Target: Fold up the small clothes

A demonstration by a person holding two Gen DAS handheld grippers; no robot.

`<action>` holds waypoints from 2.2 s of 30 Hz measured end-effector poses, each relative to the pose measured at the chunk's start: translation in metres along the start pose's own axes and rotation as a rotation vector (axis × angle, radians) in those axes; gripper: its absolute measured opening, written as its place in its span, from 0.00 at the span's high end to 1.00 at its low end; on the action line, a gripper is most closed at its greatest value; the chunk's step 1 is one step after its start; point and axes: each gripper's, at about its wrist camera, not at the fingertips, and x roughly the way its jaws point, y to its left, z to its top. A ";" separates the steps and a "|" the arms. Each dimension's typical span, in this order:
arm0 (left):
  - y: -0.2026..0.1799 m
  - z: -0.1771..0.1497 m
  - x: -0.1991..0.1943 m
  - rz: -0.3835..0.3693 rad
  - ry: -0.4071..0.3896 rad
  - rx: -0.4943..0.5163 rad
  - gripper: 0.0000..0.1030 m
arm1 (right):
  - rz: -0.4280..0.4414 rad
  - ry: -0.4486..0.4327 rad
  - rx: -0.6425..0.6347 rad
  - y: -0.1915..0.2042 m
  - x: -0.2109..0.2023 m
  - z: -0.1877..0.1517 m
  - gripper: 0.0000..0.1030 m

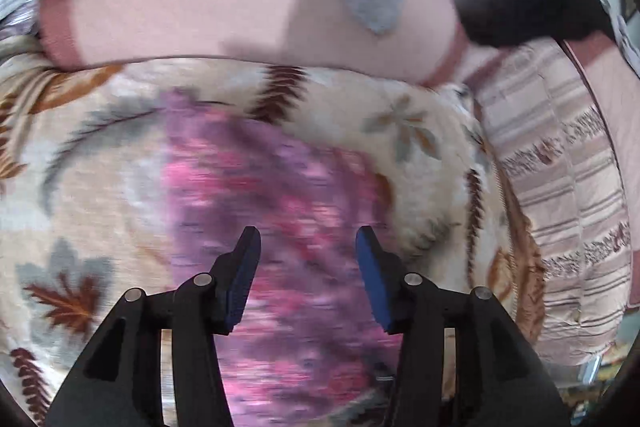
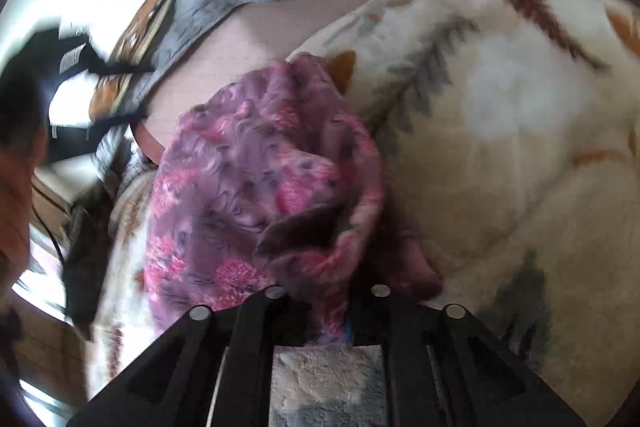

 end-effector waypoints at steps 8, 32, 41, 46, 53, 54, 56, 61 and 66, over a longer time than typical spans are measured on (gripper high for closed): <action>0.062 -0.037 0.022 -0.015 0.079 -0.086 0.54 | 0.100 -0.060 -0.002 0.019 0.000 0.088 0.47; 0.033 -0.069 0.037 0.175 0.003 0.069 0.52 | 0.011 0.101 -0.212 0.026 0.054 0.083 0.64; 0.024 -0.087 0.029 0.212 0.017 0.103 0.52 | -0.023 0.121 -0.311 0.030 0.045 0.071 0.93; 0.027 -0.101 0.019 0.194 0.033 0.098 0.52 | -0.021 0.108 -0.270 0.028 0.029 0.067 0.83; 0.045 -0.150 0.030 0.075 0.128 -0.013 0.46 | -0.051 0.179 -0.295 0.007 0.012 0.027 0.81; 0.047 -0.154 0.032 0.062 0.135 -0.035 0.46 | -0.045 0.171 -0.340 0.013 0.007 0.025 0.97; 0.049 -0.157 0.031 0.056 0.119 -0.059 0.46 | -0.010 0.107 -0.356 0.020 -0.010 0.027 0.97; 0.053 -0.153 0.021 0.046 0.138 -0.078 0.45 | -0.092 0.239 -0.241 -0.009 0.013 0.032 0.98; 0.060 -0.114 -0.009 0.063 -0.004 -0.072 0.45 | -0.026 0.024 -0.223 0.015 -0.014 0.072 0.78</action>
